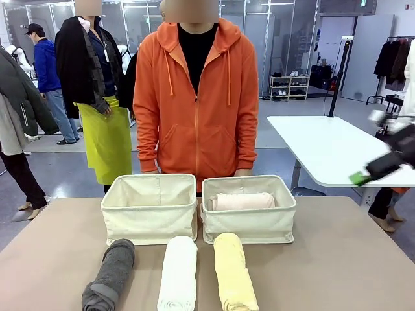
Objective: Divide the towels into two baskets.
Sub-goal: Pick up one hotel-folded towel from the bottom of the table and place it in the Fabric basket indicated by the person.
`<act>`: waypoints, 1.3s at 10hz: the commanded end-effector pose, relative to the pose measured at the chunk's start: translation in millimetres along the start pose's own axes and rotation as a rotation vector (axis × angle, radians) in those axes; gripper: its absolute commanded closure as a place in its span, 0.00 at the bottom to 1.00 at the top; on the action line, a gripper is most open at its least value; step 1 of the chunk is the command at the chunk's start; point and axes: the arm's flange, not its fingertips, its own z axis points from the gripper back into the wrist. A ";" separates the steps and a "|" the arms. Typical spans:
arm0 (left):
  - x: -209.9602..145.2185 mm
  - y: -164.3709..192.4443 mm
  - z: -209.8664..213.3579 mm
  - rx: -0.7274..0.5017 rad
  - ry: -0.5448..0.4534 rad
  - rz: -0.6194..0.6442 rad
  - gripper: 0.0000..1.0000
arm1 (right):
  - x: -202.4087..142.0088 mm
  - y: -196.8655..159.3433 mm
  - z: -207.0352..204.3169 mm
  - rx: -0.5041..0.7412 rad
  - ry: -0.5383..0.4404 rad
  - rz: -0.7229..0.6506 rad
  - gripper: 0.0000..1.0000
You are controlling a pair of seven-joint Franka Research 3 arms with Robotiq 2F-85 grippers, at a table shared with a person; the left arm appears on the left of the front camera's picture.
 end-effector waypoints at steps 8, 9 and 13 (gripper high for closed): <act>1.2 -2.0 2.7 -0.020 -0.010 -0.007 0.00 | -216.8 -66.4 91.0 0.162 -0.354 -0.419 0.00; 1.2 -2.0 2.7 -0.020 -0.010 -0.007 0.00 | -216.8 -66.4 91.0 0.162 -0.354 -0.419 0.00; 1.2 -2.0 2.7 -0.020 -0.010 -0.007 0.00 | -216.8 -66.4 91.0 0.162 -0.354 -0.419 0.00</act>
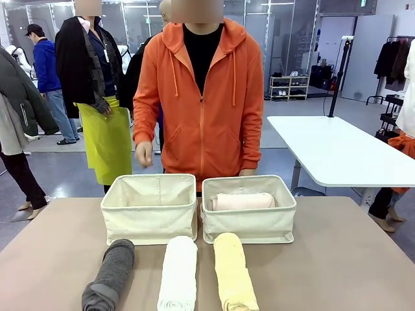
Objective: Divide the towels into two baskets.
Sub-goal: Pick up one hotel-folded towel from the bottom of the table and place it in the Fabric basket indicated by the person.
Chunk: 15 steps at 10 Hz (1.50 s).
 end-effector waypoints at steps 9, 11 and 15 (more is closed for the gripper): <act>-5.4 -12.2 -21.0 0.069 0.108 0.002 0.00 | -1.5 6.2 1.5 -0.007 0.012 -0.020 0.00; -35.0 -55.8 -91.0 0.185 0.346 0.019 0.00 | -1.5 6.2 1.5 -0.007 0.012 -0.020 0.00; -61.0 -80.6 -148.5 0.241 0.503 -0.042 0.00 | -1.5 6.2 1.5 -0.007 0.012 -0.020 0.00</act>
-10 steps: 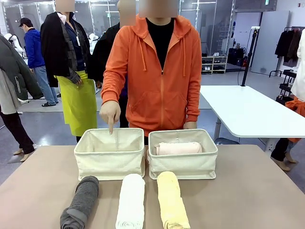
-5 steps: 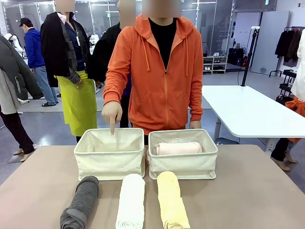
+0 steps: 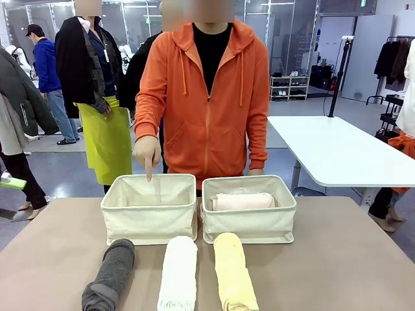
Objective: Divide the towels into two baskets.
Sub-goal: Pick up one hotel-folded towel from the bottom of the table and place it in the Fabric basket indicated by the person.
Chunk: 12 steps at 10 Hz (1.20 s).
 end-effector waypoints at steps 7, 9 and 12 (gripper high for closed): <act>-57.8 -14.8 -169.8 0.502 0.237 -0.017 0.00 | -1.1 5.7 1.8 -0.005 0.009 -0.020 0.00; -71.9 -1.8 -200.2 0.648 0.233 -0.041 0.00 | -1.1 5.7 1.8 -0.005 0.009 -0.020 0.00; -84.7 9.4 -218.4 0.692 0.196 -0.075 0.00 | -1.1 5.7 1.8 -0.005 0.009 -0.020 0.00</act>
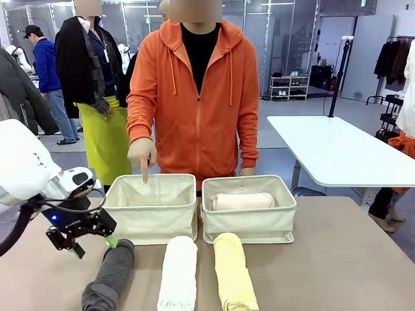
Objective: Divide the towels into two baskets.
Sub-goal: Pick up one hotel-folded towel from the bottom of the table and place it in the Fabric basket indicated by the person.
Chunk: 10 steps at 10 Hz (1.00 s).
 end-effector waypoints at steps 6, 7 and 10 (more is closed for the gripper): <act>-101.2 25.1 -66.9 0.089 -0.099 -0.009 0.00 | -1.3 5.6 2.4 -0.005 0.007 -0.020 0.00; -104.9 26.7 -71.9 0.096 -0.084 -0.012 0.00 | -1.3 5.6 2.4 -0.005 0.007 -0.020 0.00; -114.6 23.2 -75.6 0.081 -0.004 -0.066 0.00 | -1.3 5.6 2.4 -0.005 0.007 -0.020 0.00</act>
